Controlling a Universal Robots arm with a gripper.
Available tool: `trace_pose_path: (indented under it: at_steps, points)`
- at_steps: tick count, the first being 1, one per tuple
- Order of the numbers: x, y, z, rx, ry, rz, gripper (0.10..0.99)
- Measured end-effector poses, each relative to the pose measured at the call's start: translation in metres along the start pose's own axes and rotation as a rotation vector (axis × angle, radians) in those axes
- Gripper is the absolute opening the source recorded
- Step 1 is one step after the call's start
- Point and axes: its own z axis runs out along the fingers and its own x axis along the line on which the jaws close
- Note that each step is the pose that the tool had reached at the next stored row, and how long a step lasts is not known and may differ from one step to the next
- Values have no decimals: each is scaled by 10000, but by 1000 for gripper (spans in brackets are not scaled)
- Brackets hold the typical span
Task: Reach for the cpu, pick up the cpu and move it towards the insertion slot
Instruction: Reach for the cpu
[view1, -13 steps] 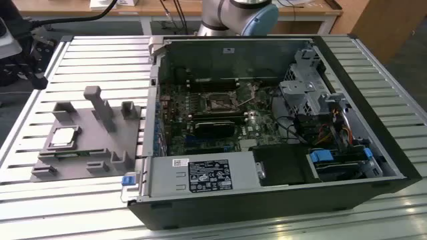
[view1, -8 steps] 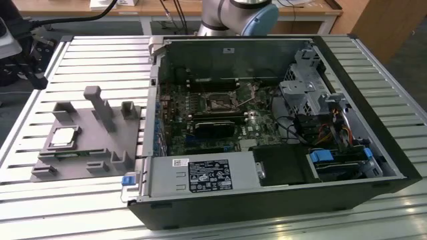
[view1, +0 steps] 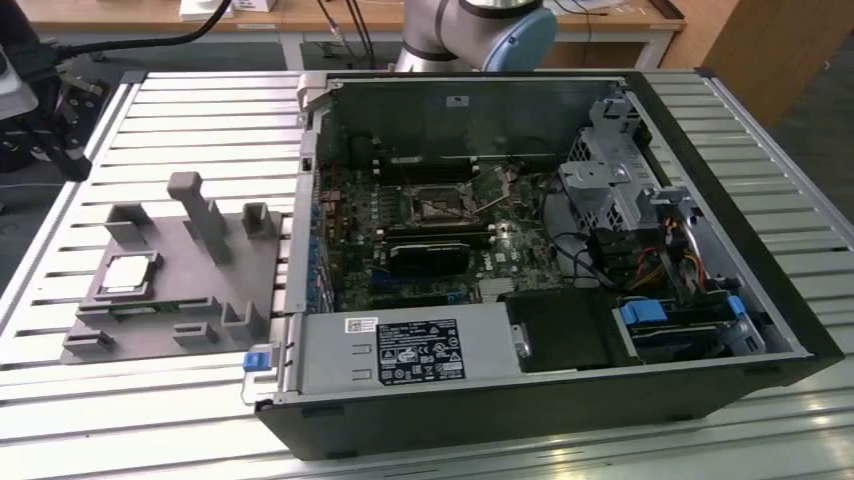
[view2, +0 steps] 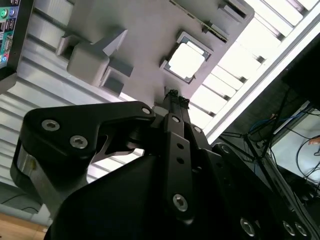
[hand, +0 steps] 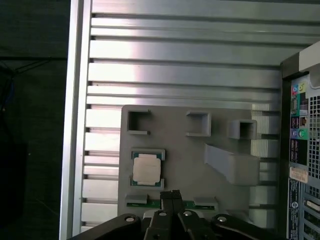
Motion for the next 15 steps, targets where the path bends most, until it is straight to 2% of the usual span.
trace_pose_path:
  at_steps: [15]
  points:
    - [147,-53,232,1,4,-19,114]
